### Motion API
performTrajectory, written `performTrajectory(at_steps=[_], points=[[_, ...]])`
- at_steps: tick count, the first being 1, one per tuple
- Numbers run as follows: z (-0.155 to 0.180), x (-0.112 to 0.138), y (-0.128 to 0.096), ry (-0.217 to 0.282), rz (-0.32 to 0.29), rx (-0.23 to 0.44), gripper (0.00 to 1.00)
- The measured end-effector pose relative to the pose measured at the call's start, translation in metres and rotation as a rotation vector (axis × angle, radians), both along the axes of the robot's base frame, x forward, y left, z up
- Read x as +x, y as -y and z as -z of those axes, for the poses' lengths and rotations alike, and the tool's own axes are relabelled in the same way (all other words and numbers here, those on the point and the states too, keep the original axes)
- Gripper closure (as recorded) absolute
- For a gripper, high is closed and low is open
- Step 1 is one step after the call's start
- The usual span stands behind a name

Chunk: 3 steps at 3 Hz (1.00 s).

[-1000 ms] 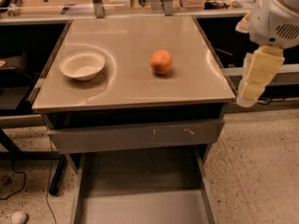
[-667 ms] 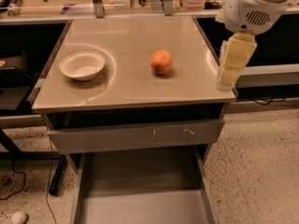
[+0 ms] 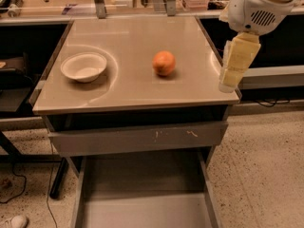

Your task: Place orange into middle drawer

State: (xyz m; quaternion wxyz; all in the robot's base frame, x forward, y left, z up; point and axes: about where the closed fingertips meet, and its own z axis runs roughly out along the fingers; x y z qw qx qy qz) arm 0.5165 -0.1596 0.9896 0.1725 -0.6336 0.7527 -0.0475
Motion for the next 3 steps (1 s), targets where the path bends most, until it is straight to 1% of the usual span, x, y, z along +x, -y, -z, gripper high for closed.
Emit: performTrajectory(at_steps=[1,2,3], points=[[0.013,0.024,-0.015,-0.004,0.042,0.075,0.00],[0.027,0.067,-0.035,-0.036,0.103,0.156,0.00],[0.040,0.110,-0.057,-0.068,0.120,0.196,0.00]])
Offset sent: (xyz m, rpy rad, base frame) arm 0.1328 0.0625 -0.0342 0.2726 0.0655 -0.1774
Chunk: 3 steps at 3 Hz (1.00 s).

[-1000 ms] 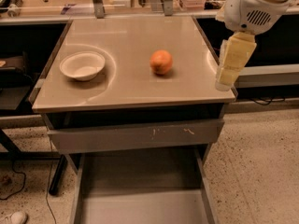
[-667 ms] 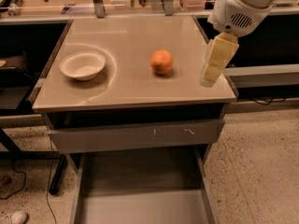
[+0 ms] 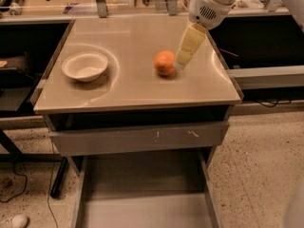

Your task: Place orange into middle drawer

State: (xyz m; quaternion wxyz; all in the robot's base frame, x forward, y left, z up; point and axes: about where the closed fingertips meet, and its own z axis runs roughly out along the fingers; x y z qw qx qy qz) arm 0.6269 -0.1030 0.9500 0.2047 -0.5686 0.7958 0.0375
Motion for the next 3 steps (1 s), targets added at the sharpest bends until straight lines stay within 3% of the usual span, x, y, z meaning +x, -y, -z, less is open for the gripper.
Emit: performTrajectory(at_steps=[1,2,3], points=[[0.008,0.034,-0.027,-0.015,-0.031,0.063,0.00],[0.006,0.041,-0.028,-0.002,-0.029,0.076,0.00],[0.023,0.048,-0.031,-0.021,-0.016,0.080,0.00]])
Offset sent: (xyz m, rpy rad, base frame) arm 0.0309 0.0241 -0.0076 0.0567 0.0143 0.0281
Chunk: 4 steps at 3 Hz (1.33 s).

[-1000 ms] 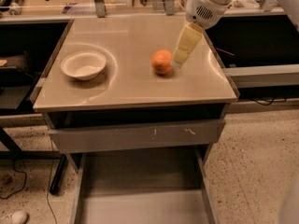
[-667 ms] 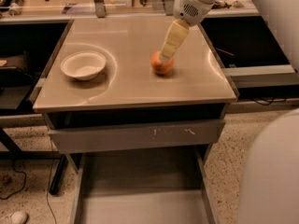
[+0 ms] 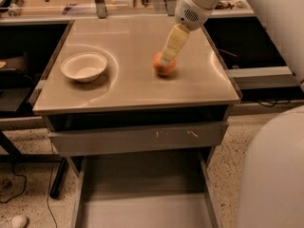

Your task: Place orange into middle drawer

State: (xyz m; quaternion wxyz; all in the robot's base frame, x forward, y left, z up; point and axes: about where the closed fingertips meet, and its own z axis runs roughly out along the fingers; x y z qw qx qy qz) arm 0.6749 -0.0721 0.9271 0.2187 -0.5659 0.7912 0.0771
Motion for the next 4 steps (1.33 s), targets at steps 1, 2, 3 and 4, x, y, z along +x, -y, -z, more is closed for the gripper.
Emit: performTrajectory(at_steps=[1,2,3,4], points=[[0.025,0.018,-0.001,-0.035,0.030,0.014,0.00],[0.048,0.035,0.002,-0.071,0.057,0.017,0.00],[0.068,0.044,0.001,-0.112,0.068,0.021,0.00],[0.087,0.050,-0.003,-0.150,0.072,0.027,0.00]])
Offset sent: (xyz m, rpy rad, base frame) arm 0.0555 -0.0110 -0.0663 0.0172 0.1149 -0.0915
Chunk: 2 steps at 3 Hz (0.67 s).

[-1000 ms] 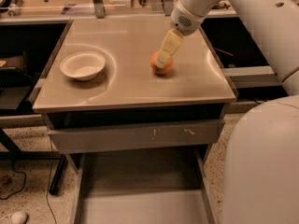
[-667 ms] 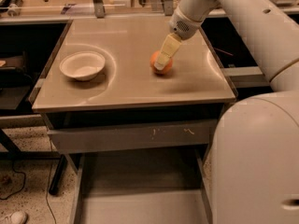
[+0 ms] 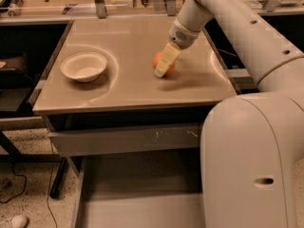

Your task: Place orange into middle drawer

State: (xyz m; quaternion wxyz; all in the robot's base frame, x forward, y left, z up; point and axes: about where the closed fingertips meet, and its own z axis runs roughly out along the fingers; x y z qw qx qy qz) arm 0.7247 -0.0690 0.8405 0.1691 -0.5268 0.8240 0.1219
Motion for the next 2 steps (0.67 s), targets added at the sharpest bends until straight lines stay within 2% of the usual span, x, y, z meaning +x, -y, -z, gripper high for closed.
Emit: performTrajectory(at_steps=[1,2], points=[[0.0126,0.0035,-0.0034,-0.028,0.000,0.001,0.00],[0.0131,0.0037,-0.0035,-0.029,0.000,0.001,0.18]])
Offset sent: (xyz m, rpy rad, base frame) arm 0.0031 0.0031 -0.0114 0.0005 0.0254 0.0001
